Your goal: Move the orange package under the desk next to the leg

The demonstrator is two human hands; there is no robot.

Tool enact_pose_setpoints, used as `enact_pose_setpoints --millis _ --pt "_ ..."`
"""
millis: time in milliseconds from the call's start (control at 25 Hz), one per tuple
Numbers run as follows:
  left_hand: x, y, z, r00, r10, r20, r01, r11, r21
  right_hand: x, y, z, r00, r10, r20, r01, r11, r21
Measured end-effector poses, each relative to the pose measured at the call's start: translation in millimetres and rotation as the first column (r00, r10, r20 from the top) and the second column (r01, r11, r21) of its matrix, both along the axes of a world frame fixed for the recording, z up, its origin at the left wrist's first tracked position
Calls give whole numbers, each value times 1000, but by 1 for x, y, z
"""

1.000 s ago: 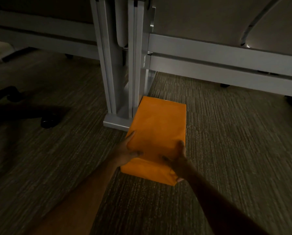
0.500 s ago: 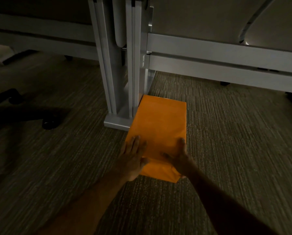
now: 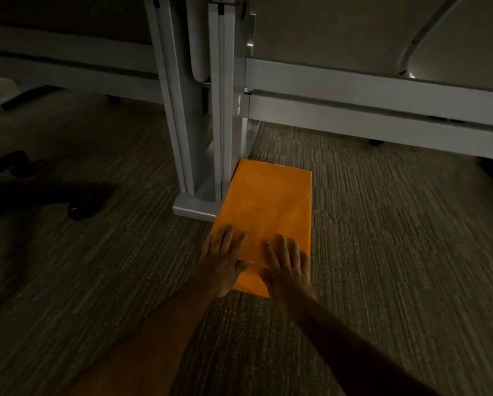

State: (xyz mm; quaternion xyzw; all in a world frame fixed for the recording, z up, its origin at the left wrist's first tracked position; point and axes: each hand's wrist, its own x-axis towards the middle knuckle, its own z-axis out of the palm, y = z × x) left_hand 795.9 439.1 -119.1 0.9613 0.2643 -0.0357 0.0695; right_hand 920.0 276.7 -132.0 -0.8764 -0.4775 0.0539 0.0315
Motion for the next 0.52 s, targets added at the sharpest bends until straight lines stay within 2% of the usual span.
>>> enact_pose_setpoints --millis 120,240,360,400,440,520 --pt "9 -2 10 998 20 -52 -19 1000 6 5 5 -4 1000 -19 -10 19 1000 3" --pt "22 -12 30 998 -25 -61 32 994 109 9 6 1 997 -10 -79 7 999 -43" --pt "23 -13 38 1000 -9 -12 10 998 63 15 5 27 962 -34 -272 35 999 -2" --pt "20 -12 39 1000 12 -18 -12 1000 16 18 2 37 917 -46 -396 72 996 50" --pt "19 -13 38 1000 28 -11 -29 1000 -13 20 -3 47 834 -63 -548 150 982 115" --pt "21 -14 39 999 53 0 -53 998 -17 27 -26 57 628 -76 -774 345 919 189"
